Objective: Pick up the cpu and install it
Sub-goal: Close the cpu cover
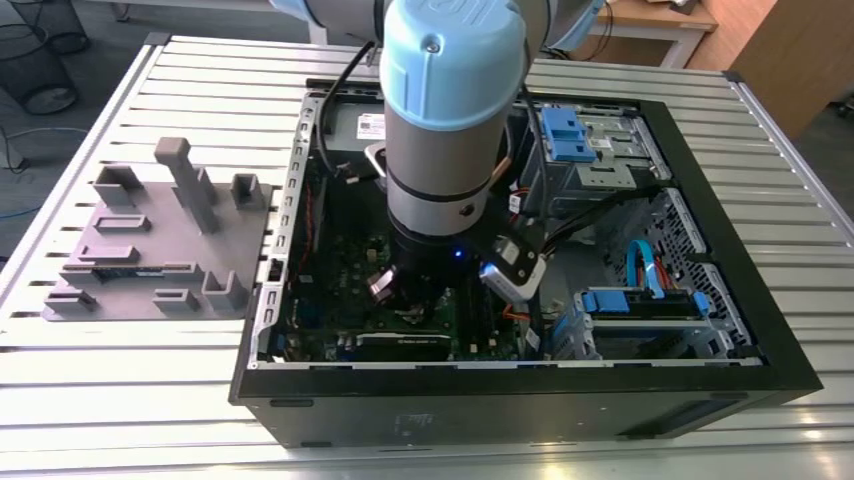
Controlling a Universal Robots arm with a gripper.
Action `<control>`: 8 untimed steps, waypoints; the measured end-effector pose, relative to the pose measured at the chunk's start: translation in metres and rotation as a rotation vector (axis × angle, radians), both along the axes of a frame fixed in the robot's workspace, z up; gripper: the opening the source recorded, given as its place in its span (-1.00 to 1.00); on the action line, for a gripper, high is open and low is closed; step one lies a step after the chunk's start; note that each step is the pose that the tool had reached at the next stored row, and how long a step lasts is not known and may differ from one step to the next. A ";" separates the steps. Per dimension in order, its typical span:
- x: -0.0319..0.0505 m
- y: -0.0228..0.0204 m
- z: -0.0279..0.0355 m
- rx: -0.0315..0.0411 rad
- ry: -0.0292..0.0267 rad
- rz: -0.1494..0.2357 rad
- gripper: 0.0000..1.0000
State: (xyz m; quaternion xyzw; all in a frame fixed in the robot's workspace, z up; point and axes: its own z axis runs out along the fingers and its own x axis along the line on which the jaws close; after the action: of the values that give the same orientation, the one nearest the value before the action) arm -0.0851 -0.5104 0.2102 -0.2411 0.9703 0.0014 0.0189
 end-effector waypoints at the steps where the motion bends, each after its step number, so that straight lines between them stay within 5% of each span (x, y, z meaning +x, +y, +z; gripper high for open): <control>1: 0.0000 0.0001 0.0006 0.0000 -0.0001 0.000 -0.79; 8: 0.0000 0.0005 0.0053 0.0001 -0.0017 0.000 -0.79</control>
State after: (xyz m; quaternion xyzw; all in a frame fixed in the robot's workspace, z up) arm -0.0850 -0.5100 0.2155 -0.2412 0.9703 0.0013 0.0197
